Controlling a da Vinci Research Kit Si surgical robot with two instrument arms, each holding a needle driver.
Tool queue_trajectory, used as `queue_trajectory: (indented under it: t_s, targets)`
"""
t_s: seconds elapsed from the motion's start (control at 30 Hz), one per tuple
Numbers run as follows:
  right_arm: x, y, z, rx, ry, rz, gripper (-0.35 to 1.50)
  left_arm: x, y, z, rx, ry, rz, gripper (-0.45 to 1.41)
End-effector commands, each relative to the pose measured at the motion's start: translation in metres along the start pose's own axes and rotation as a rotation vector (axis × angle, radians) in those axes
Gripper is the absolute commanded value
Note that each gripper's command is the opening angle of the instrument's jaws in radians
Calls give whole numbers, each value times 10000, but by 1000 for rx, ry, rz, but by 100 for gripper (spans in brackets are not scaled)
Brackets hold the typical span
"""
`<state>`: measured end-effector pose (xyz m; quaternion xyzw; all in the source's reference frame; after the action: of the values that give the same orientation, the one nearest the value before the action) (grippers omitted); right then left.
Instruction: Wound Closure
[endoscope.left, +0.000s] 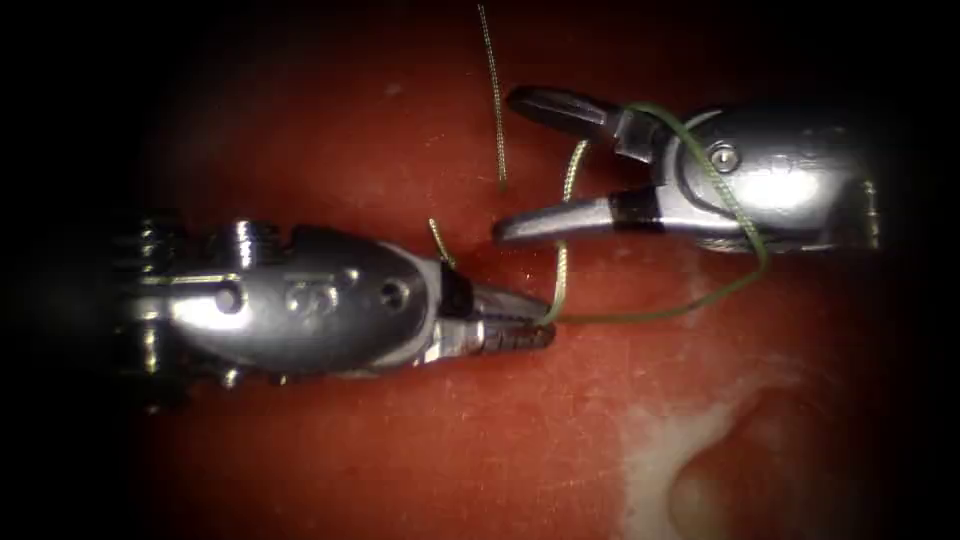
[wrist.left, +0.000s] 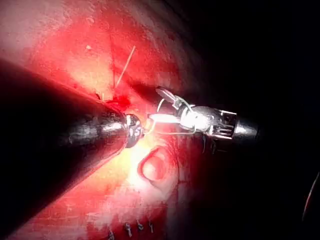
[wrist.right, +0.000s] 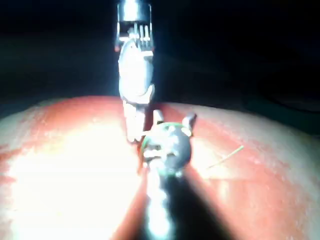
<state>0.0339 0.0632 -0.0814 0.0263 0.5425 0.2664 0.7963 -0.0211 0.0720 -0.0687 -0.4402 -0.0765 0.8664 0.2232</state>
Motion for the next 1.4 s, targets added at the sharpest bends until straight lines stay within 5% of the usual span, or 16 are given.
queue_trajectory:
  t_s: [0.03,0.33,0.77,1.4]
  targets:
    - [-7,-4,11,-11,-17,-3,81,2,3,6,-4,2,5,-35]
    - [-41,-13,28,18,-175,-34,81,42,-3,-32,-15,4,36,-35]
    - [-52,-36,46,151,-191,-40,78,49,-71,-60,-16,-106,71,-35]
    - [-45,-57,47,317,-130,-72,61,21,-116,-11,-110,-91,113,-35]
